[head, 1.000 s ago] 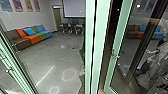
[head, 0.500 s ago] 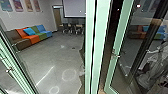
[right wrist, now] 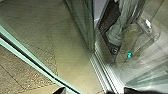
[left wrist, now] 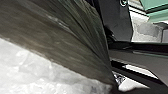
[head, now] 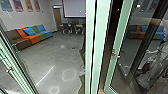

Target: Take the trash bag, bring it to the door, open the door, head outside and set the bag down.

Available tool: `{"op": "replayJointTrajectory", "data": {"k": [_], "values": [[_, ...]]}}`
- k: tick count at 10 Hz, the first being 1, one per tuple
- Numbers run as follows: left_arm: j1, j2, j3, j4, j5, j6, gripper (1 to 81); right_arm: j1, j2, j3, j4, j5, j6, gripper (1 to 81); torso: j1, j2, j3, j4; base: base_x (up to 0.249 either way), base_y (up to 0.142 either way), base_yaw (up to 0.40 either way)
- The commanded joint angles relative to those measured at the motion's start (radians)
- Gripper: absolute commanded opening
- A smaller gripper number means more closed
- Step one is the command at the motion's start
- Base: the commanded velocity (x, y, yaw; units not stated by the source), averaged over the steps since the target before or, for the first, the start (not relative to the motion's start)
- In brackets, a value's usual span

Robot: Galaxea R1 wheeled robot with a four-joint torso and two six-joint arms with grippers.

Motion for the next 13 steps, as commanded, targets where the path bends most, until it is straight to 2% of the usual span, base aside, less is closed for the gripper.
{"op": "replayJointTrajectory", "data": {"k": [1, 5, 7, 10, 13], "values": [[-0.042, -0.005, 0.009, -0.007, 0.081, 0.004, 1.0, 0.127, -0.040, -0.099, -0.072, 0.055, -0.019, 81.1, 0.000, 0.000, 0.000, 0.000, 0.000, 0.000, 0.000], [-0.042, -0.005, 0.008, -0.007, 0.081, 0.004, 1.0, 0.119, -0.018, -0.148, -0.083, 0.071, -0.034, 81.1, -0.001, 0.000, 0.000, 0.000, 0.000, 0.000, 0.000], [-0.042, -0.008, 0.009, -0.010, 0.081, 0.004, 1.0, 0.132, 0.002, -0.197, -0.127, 0.089, -0.042, 81.1, -0.001, 0.000, 0.000, 0.000, 0.000, 0.000, 0.000], [-0.042, -0.002, 0.009, -0.012, 0.081, -0.001, 1.0, 0.182, 0.040, -0.259, -0.237, 0.104, -0.048, 81.1, -0.001, 0.000, 0.000, 0.000, 0.000, 0.000, 0.000], [-0.042, -0.003, 0.009, -0.013, 0.081, -0.002, 1.0, 0.199, 0.059, -0.263, -0.247, 0.109, -0.048, 81.1, -0.001, 0.000, 0.000, 0.000, 0.000, 0.000, 0.000]]}}
